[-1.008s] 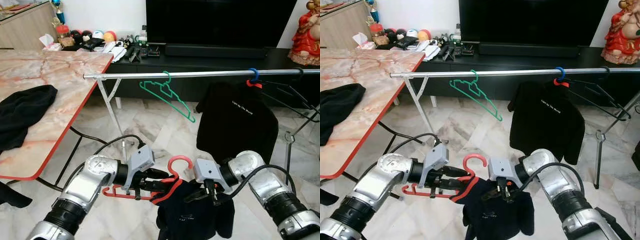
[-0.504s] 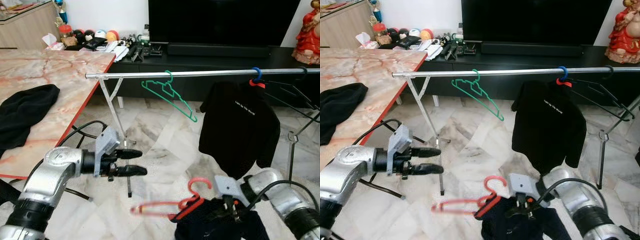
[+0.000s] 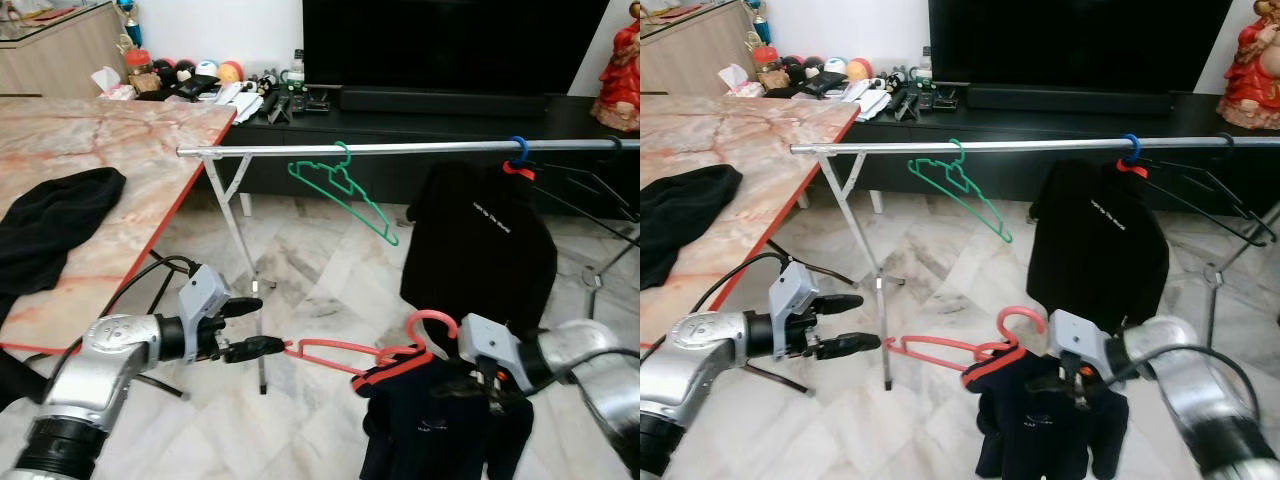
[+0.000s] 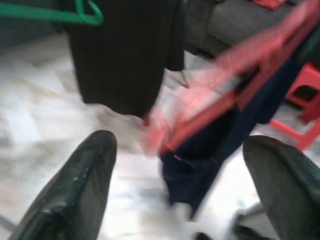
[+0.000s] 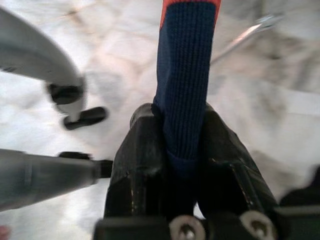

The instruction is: Hang hanger

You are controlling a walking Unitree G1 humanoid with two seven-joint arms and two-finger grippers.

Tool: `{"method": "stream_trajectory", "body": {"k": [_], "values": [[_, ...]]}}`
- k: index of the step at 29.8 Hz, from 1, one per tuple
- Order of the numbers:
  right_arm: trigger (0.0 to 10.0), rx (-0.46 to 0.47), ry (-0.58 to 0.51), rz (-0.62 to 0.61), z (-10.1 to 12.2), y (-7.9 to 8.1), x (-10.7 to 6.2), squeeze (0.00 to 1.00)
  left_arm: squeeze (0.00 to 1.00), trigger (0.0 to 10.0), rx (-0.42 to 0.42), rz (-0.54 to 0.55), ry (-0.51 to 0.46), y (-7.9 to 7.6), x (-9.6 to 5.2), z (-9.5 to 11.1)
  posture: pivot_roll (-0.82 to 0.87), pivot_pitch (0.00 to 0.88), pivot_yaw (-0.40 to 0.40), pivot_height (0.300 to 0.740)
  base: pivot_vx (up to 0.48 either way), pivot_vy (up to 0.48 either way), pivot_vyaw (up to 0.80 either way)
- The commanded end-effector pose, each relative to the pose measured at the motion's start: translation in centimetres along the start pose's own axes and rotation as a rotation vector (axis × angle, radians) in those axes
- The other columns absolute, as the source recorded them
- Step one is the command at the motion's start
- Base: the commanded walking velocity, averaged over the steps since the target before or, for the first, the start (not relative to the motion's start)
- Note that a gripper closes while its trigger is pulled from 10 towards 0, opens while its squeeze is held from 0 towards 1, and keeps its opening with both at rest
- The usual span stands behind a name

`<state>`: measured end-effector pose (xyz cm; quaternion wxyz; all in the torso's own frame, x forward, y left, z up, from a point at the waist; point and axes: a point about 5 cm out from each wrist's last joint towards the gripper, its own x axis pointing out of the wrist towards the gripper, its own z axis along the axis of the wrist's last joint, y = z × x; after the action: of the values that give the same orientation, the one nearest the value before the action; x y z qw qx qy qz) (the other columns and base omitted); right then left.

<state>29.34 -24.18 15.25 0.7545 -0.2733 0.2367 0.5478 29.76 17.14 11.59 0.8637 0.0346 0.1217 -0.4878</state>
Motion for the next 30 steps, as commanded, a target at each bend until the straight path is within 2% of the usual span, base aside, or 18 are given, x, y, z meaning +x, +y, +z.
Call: {"method": "stream_trajectory", "body": {"k": [1,2,7,9,10,11,12,13,14,20,24,30], "values": [[0.0,-0.058,-0.054,-0.067,1.8,-0.8,-1.7,0.00,1.00,10.0,-0.013,-0.004,0.016,-0.2,0.2,-0.6,-0.04,0.061,0.034,0.740,0.000,0.000,0.00],[0.0,-0.111,-0.048,-0.123,3.4,-1.6,-3.4,0.00,1.00,10.0,-0.040,-0.010,0.025,-0.7,1.4,-1.8,-0.06,0.075,0.043,0.740,0.000,0.000,0.00],[0.0,-0.145,-0.036,-0.148,4.1,-2.0,-4.1,0.00,1.00,10.0,-0.048,0.005,0.020,-0.8,2.1,-2.3,-0.07,0.079,0.045,0.740,0.000,0.000,0.00],[0.0,-0.164,-0.051,-0.126,4.6,-1.6,-3.8,0.00,1.00,10.0,-0.050,0.061,-0.002,-0.4,2.7,-2.4,-0.07,0.087,0.051,0.740,0.000,0.000,0.00],[0.0,-0.170,-0.065,-0.117,4.8,-1.5,-3.7,0.00,0.54,10.0,-0.064,0.075,-0.008,-0.3,2.9,-2.4,-0.07,0.089,0.053,0.740,0.000,0.000,0.00],[0.0,-0.170,-0.065,-0.117,4.8,-1.5,-3.7,0.00,0.54,10.0,-0.064,0.075,-0.008,-0.3,2.9,-2.4,-0.07,0.089,0.053,0.740,0.000,0.000,0.00],[0.0,-0.187,-0.097,-0.098,5.7,-1.3,-3.5,0.00,0.00,10.0,-0.071,0.060,0.008,-0.4,3.3,-2.7,-0.08,0.094,0.057,0.740,0.000,0.000,0.00],[0.0,-0.218,-0.114,-0.078,6.6,-1.2,-3.6,0.00,0.00,10.0,-0.064,0.028,0.035,-0.8,3.5,-3.2,-0.08,0.094,0.057,0.740,0.000,0.000,0.00],[0.0,-0.218,-0.114,-0.078,6.6,-1.2,-3.6,0.00,0.00,10.0,-0.064,0.028,0.035,-0.8,3.5,-3.2,-0.08,0.094,0.057,0.740,0.000,0.000,0.00],[0.0,-0.264,-0.184,-0.054,9.3,0.0,-5.5,0.00,0.00,10.0,-0.068,0.000,0.055,-1.0,4.2,-3.9,-0.10,0.106,0.061,0.740,0.000,0.000,0.00],[0.0,-0.293,-0.208,-0.018,10.4,0.6,-5.9,0.00,0.00,10.0,-0.101,-0.001,0.015,-1.0,5.4,-3.9,-0.11,0.109,0.061,0.740,0.000,0.000,0.00],[0.0,-0.311,-0.236,0.029,11.3,1.6,-6.1,0.00,0.00,10.0,-0.174,-0.015,-0.051,-0.9,6.3,-3.3,-0.12,0.114,0.059,0.740,0.000,0.000,0.00]]}}
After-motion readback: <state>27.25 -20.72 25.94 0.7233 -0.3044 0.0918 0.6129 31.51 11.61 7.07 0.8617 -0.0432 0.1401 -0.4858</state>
